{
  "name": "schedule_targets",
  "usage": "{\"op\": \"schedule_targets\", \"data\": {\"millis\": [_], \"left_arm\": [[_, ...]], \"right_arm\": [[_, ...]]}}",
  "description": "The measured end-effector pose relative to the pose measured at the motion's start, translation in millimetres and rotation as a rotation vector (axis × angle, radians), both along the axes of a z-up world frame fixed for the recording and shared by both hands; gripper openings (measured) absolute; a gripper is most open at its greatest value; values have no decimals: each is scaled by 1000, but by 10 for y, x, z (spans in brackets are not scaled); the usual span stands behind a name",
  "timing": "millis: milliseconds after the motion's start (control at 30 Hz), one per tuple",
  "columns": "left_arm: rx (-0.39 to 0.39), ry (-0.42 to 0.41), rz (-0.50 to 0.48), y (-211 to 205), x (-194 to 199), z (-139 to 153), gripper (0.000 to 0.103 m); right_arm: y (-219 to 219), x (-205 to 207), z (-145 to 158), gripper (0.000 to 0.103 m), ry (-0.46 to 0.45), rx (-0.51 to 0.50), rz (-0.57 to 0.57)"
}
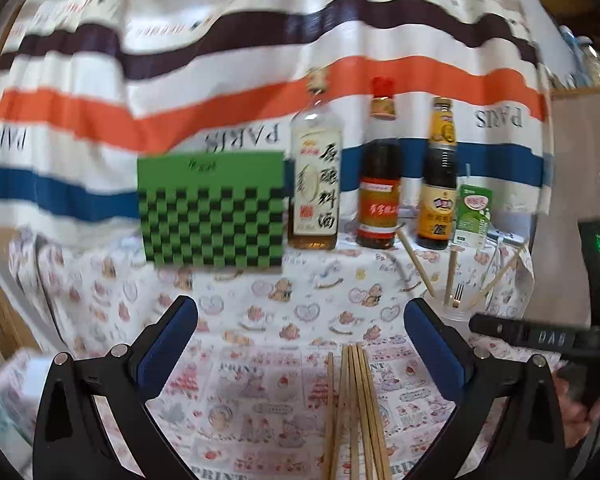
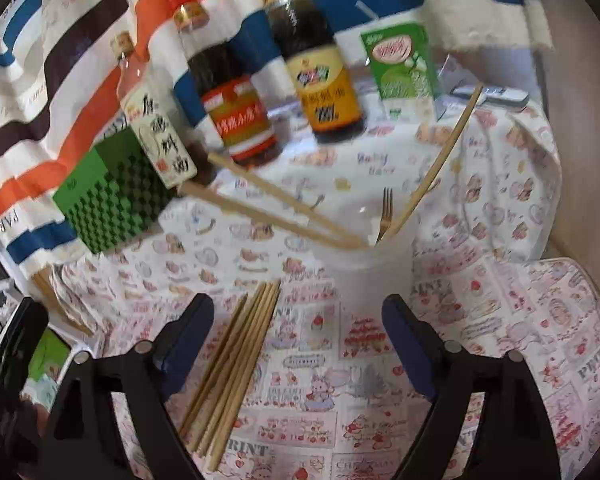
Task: Organize utensils
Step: 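Move the left gripper down to the chopstick bundle and close on one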
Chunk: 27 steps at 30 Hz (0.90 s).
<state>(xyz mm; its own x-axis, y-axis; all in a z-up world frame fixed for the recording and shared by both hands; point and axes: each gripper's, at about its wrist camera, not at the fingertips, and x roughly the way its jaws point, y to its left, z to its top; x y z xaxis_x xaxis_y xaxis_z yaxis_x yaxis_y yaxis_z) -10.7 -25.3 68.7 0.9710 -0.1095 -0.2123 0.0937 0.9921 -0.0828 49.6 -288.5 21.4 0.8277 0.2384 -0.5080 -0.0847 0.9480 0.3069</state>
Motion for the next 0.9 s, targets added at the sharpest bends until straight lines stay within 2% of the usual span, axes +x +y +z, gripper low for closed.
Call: {"op": "schedule_targets", "data": {"millis": [100,267,367,433,533,600,700,900], "left_arm": [[-43,16,44,109,83,-78,102],[-3,73,96,144,259,-267,102],[2,92,107,143,322,-329,102],[-24,83,102,166,298,-330,102],[-17,79,101,161,286,-314,102],[-6,86,103,144,304,-321,102],[4,136,93,117,387,-378,102],[64,270,103,65,594,-541,102]], "right_arm": [[0,1,-55,89,-15,-52,-52],[78,25,-98,90,-31,-152,-73],[110,17,-129,90,-52,-166,-74],[120,37,-159,90,-41,-161,-59],[94,61,-200,91,-18,-129,-57],[121,84,-224,91,-6,-160,-55],[172,88,-249,93,-12,-208,-54],[185,84,-268,94,-24,-234,-73]]}}
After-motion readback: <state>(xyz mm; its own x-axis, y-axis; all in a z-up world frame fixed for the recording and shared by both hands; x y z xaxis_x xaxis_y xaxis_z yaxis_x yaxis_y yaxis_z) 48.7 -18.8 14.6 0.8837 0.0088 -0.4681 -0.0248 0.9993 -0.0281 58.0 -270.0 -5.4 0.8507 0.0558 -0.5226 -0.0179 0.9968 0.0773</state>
